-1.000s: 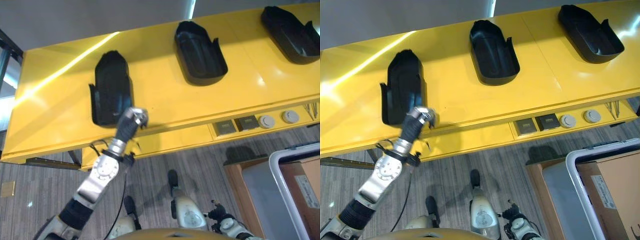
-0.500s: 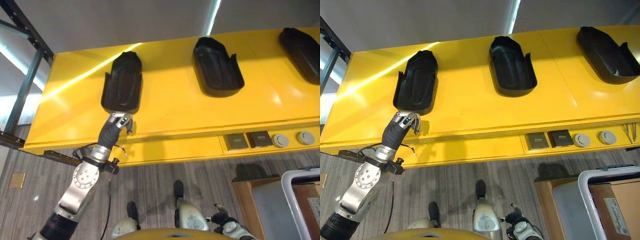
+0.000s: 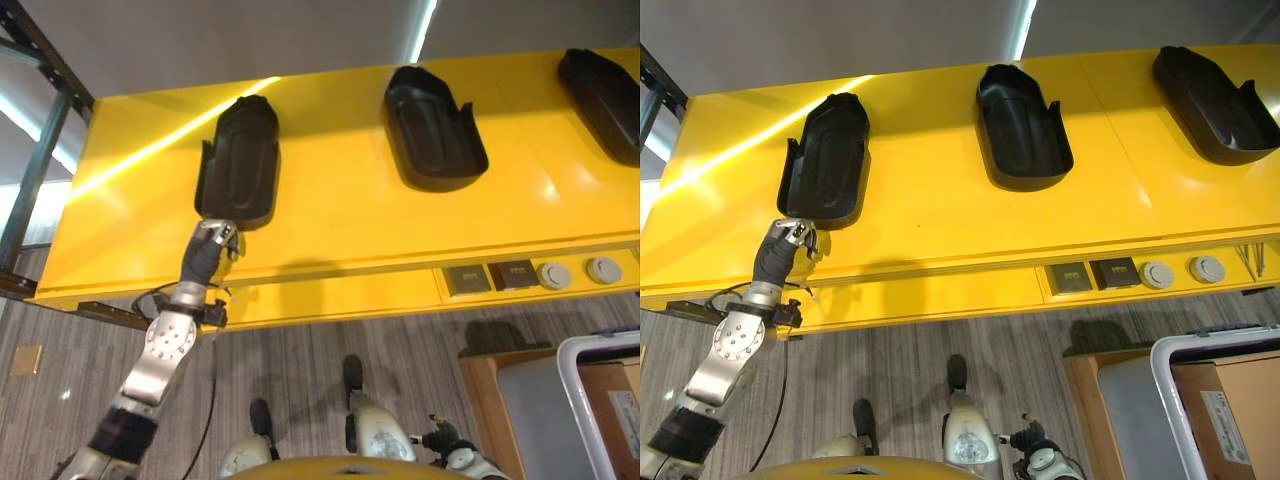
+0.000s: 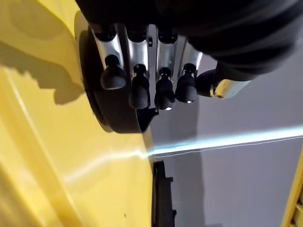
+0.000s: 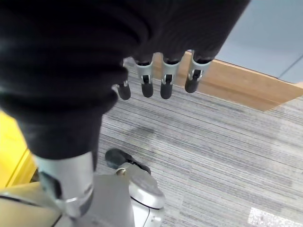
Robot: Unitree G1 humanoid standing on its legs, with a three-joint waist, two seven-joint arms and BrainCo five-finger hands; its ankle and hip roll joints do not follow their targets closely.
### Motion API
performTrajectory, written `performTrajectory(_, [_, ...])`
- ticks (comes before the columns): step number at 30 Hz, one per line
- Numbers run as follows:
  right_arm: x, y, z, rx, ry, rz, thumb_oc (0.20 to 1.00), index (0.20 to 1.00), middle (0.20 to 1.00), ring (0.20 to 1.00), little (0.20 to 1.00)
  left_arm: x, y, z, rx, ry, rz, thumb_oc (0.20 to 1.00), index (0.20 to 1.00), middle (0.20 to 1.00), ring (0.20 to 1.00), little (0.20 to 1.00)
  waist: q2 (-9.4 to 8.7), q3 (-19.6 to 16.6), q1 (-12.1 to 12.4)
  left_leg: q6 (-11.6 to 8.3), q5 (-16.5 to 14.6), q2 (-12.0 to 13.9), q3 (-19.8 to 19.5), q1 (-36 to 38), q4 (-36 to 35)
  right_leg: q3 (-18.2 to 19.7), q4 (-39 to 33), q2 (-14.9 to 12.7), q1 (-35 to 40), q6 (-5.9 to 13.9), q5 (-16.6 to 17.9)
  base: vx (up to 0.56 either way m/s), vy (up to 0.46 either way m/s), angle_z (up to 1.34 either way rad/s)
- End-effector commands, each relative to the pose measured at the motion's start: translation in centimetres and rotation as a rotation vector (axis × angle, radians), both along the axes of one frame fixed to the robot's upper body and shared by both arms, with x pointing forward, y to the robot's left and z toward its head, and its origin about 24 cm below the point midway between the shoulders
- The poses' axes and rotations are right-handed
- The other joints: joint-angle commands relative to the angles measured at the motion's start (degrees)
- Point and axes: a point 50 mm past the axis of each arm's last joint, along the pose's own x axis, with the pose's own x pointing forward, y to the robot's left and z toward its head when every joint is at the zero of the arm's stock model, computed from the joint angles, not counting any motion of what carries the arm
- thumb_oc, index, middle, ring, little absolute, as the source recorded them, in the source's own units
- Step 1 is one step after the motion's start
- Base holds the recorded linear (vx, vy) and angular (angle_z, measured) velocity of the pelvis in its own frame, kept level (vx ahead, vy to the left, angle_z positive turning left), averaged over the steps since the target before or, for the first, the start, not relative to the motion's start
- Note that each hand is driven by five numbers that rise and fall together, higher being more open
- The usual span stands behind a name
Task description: Move parts from the plastic box to the shelf.
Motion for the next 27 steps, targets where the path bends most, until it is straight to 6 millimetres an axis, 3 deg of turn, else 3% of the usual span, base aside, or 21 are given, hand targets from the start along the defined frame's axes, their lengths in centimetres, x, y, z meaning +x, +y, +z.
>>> performTrajectory(1, [1.1,1.1,0.1,0.017,-0.034,0.021,1.0,1.0,1.0,1.0,1.0,0.7,-0.1,2.8,0.015,-0.156,0.033,0.2,0.2,0.2,0.2,0.2,-0.39,1.66,-0.91,-2.96,3.72,4.95,1.14,-1.81,0.03,3.78,0.64,-4.58,3.28,5.97,-3.56,-0.01,0.002,-0.04])
performTrajectory(7, [1.7,1.2,0.3,0.008,-0.054,0.035,1.0,1.0,1.0,1.0,1.0,2.1,-0.2,2.9,0.052,-0.156,0.075,0.2,0.2,0.2,0.2,0.2,-0.53,1.91,-2.03,-3.12,3.99,5.18,2.07,-2.97,0.03,5.08,0.69,-4.2,1.15,5.97,-3.06,0.0,0.0,-0.09])
performTrajectory(18, [2.0,1.2,0.4,0.003,-0.063,0.047,1.0,1.0,1.0,1.0,1.0,2.9,-0.1,3.0,0.076,-0.158,0.107,0.2,0.2,0.2,0.2,0.2,-0.53,1.66,-2.69,-3.33,3.92,5.56,3.39,-2.64,0.03,6.58,0.61,-3.78,0.37,5.96,-2.87,0.01,-0.001,-0.09])
performTrajectory(25, [1.5,1.1,0.2,0.004,-0.046,0.025,1.0,1.0,1.0,1.0,1.0,1.6,-0.4,3.9,0.08,-0.212,0.061,0.2,0.2,0.2,0.2,0.2,-0.3,0.74,-2.02,-3.4,3.26,5.64,2.93,-0.76,0.03,5.6,0.59,-4.0,3.02,5.96,-3.6,0.02,-0.005,0.01])
performTrajectory(26, [1.0,1.0,0.0,0.005,-0.029,0.012,1.0,1.0,1.0,1.0,1.0,0.5,-0.5,3.4,0.109,-0.214,0.049,0.325,0.325,0.325,0.325,0.325,-0.28,0.06,-1.19,-3.21,2.7,5.5,2.27,0.7,0.03,4.65,0.75,-4.36,5.03,6.01,-4.28,0.06,-0.008,0.12])
performTrajectory(27, [0.8,1.0,0.0,0.006,-0.024,0.002,1.0,1.0,1.0,1.0,1.0,-0.1,-0.4,3.0,0.125,-0.206,0.05,0.517,0.517,0.517,0.517,0.517,-0.3,-0.44,-0.55,-3.05,2.46,5.37,1.89,1.35,0.03,4.15,1.0,-4.48,5.94,5.96,-4.71,0.1,-0.014,0.16])
